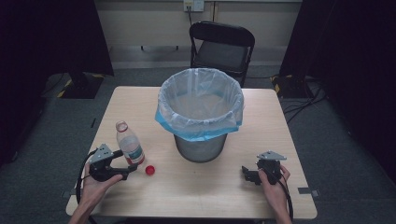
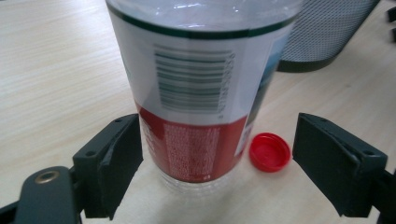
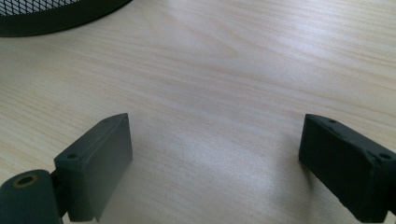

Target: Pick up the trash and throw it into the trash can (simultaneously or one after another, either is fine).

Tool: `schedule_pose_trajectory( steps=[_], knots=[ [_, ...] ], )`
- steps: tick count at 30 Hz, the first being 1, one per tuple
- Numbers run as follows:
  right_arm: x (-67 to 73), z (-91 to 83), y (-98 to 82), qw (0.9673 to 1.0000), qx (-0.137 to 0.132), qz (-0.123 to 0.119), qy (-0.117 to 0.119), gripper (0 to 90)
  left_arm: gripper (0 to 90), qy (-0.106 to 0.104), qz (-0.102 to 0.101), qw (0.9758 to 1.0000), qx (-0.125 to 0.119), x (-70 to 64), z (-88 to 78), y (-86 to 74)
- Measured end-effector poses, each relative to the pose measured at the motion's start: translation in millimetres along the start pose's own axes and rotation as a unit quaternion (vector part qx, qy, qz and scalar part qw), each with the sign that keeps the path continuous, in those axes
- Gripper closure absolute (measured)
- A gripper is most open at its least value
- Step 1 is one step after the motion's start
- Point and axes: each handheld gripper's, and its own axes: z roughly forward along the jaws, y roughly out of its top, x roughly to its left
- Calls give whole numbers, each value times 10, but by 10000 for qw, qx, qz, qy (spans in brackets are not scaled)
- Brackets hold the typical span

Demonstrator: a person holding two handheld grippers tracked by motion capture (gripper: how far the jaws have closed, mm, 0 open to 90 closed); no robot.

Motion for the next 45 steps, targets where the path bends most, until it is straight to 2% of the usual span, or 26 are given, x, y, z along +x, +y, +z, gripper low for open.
schedule_pose_trajectory(
  steps=[3, 6, 7, 10, 11, 14, 19, 22, 24, 27, 34, 39, 40, 41, 42, 45],
  knots=[
    [1, -1, 0, 10000, 4, 5, -6, 88, 158, 3, 28, 10000, 77, 14, 48, 14],
    [0, 0, 0, 10000, 0, 0, -1, 88, 158, 32, -113, 9999, 111, 67, 130, 3],
    [0, -1, 0, 10000, 4, 4, -5, 88, 158, 14, -149, 9999, 39, 73, 141, 6],
    [0, 0, 0, 10000, 2, 0, 1, 88, 158, 15, -145, 9999, 1, 79, 171, 20],
    [0, -1, 0, 10000, 4, 4, -4, 88, 157, -3, -112, 9999, 75, 95, 213, 49],
    [0, -1, 0, 10000, 3, 4, -5, 88, 158, -35, -166, 9998, -39, 100, 249, 93],
    [0, 0, 0, 10000, 2, 2, 1, 88, 164, 12, -106, 9999, -43, 102, 307, 124],
    [0, -1, 0, 10000, 7, 0, 5, 88, 235, -18, -146, 9999, -69, 95, 336, 128],
    [-1, -1, 0, 10000, 7, 0, 8, 88, 264, 60, -91, 9999, -48, 88, 347, 121],
    [0, 0, 0, 10000, 0, 0, 0, 88, 271, 74, -131, 9999, -46, 91, 346, 121],
    [1, -1, 0, 10000, 3, 5, -4, 88, 273, -35, -369, 9990, -257, 90, 278, 118],
    [-1, -1, 0, 10000, 6, -2, 4, 88, 273, -153, -441, 9983, -359, 71, 242, 139],
    [0, -1, 0, 10000, 3, 2, -6, 88, 274, -189, -486, 9976, -466, 67, 214, 163],
    [0, -1, 0, 10000, 3, 2, -6, 88, 274, -189, -486, 9976, -466, 67, 214, 163],
    [-1, -1, 0, 10000, 5, -4, 6, 88, 273, -278, -592, 9959, -623, 64, 186, 187],
    [-1, 0, 0, 10000, -1, -5, 0, 88, 273, -339, -622, 9949, -717, 57, 162, 209]
  ],
)
